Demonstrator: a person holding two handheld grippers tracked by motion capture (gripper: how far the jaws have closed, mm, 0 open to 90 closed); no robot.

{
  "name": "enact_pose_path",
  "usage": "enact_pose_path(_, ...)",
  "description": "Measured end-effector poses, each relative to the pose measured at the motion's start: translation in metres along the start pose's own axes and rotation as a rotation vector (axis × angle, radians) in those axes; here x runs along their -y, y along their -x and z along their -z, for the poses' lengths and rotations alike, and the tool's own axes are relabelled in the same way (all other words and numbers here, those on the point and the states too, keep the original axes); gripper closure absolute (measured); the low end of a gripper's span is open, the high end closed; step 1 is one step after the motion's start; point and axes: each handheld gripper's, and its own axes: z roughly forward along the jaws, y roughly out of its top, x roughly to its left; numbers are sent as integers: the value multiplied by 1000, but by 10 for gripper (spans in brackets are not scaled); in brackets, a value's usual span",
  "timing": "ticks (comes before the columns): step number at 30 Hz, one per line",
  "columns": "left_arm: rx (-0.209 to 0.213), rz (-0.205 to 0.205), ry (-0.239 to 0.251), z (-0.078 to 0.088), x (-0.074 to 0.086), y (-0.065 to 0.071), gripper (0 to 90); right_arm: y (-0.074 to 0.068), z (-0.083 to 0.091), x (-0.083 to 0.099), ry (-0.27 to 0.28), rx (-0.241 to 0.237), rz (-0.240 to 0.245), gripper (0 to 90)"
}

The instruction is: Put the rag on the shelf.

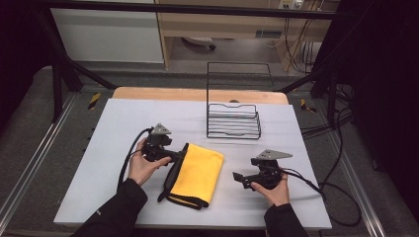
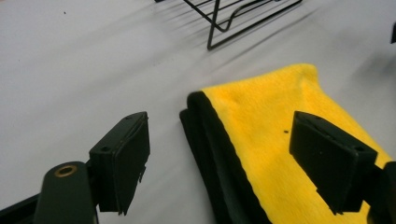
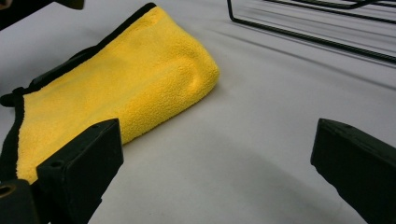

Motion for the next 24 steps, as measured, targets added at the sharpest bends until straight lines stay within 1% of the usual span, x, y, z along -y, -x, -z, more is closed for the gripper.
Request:
enact_pose_path(2, -25, -11, -2, -7, -2, -2, 219, 0, 0, 0, -2, 1, -3, 24)
enact_pose_path(3, -27, -3, 2, -10, -2, -3, 237, 0, 0, 0, -2, 4, -4, 24)
enact_pose_path(5, -17, 26, 5, -18, -1, -5, 262, 0, 0, 0, 3, 3, -1, 24)
enact_pose_path(6, -19, 35, -1, -22, -1, -6, 274, 0, 1, 0, 7, 1, -5, 24)
enact_pose_path(8, -32, 33, -20, -29, 1, -7, 307, -1, 1, 0, 10, -2, -8, 28)
enact_pose_path(11, -41, 46, -48, -36, 3, -11, 371, -1, 0, 0, 8, -3, -2, 33)
enact_pose_path(14, -32, 42, -71, -43, 6, -14, 419, -2, 0, 0, 10, -10, -10, 47)
enact_pose_path(15, -28, 50, -79, -45, 7, -14, 433, -2, 0, 0, 11, -12, -7, 54)
enact_pose_path(17, -13, 53, -95, -49, 8, -13, 474, -2, -1, 0, 14, -8, -5, 67)
enact_pose_path(18, -5, 55, -96, -50, 8, -12, 520, -2, -1, 0, 12, -7, -4, 73)
enact_pose_path(19, 1, 50, -99, -51, 8, -11, 520, -3, -1, 0, 12, -8, -1, 81)
enact_pose_path(20, 1, 47, -97, -51, 8, -10, 544, -4, -1, -1, 12, -7, -2, 89)
enact_pose_path(24, 10, 51, -100, -55, 9, -8, 588, -7, -4, -3, 11, -12, 1, 111)
